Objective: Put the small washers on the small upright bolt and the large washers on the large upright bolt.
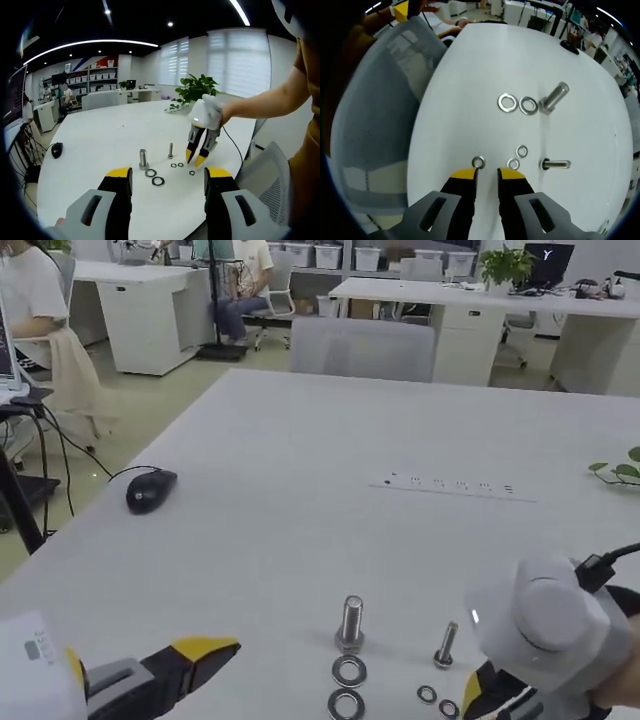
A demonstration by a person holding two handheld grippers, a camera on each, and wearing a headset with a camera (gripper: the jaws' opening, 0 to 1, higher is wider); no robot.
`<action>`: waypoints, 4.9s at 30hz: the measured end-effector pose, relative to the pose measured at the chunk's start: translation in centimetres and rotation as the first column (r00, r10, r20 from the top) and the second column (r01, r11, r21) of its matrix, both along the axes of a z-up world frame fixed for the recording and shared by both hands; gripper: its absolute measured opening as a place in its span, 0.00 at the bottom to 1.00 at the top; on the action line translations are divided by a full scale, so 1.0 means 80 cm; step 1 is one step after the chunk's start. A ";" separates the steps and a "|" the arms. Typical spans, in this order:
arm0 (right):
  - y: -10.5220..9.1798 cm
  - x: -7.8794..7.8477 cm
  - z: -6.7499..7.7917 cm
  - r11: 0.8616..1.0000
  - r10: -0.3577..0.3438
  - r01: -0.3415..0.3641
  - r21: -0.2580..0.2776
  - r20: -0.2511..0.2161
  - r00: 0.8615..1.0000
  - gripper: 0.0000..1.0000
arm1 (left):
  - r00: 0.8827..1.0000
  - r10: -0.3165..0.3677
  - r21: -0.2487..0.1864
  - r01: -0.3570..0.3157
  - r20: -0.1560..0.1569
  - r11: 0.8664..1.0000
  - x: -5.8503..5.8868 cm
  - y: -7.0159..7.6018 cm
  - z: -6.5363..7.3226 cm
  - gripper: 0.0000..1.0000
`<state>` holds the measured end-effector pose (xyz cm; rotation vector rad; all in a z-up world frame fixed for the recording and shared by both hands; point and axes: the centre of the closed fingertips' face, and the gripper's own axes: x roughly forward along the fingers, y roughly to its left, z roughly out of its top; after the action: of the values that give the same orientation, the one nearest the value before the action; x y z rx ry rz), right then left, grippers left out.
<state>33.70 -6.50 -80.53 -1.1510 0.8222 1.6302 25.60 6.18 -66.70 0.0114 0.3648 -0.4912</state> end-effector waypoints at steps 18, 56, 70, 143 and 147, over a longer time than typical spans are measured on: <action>0.002 -0.014 -0.022 0.999 0.047 -0.047 -0.015 -0.007 0.999 0.21 | 1.000 0.012 -0.008 -0.012 0.003 1.000 -0.003 -0.003 0.000 0.57; 0.003 -0.011 -0.016 0.999 0.032 -0.032 -0.003 0.005 0.999 0.12 | 1.000 0.001 -0.020 -0.001 0.003 1.000 -0.004 -0.004 -0.002 0.56; -0.007 0.031 0.027 0.999 -0.033 0.032 0.016 0.052 0.998 0.12 | 1.000 -0.002 -0.025 0.002 0.003 1.000 -0.003 -0.008 -0.004 0.56; 0.037 0.114 0.010 1.000 -0.028 0.029 -0.010 0.112 0.993 0.13 | 0.999 0.014 -0.039 -0.015 -0.037 0.999 0.007 0.004 -0.017 0.55; 0.037 0.114 0.001 0.999 -0.034 0.035 -0.012 0.104 0.994 0.13 | 0.999 0.017 -0.039 -0.019 -0.039 0.999 0.007 0.005 -0.018 0.55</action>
<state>42.83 -3.54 -80.47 -1.2147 0.7835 1.5251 26.19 6.61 -68.15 -0.0398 0.3930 -0.4812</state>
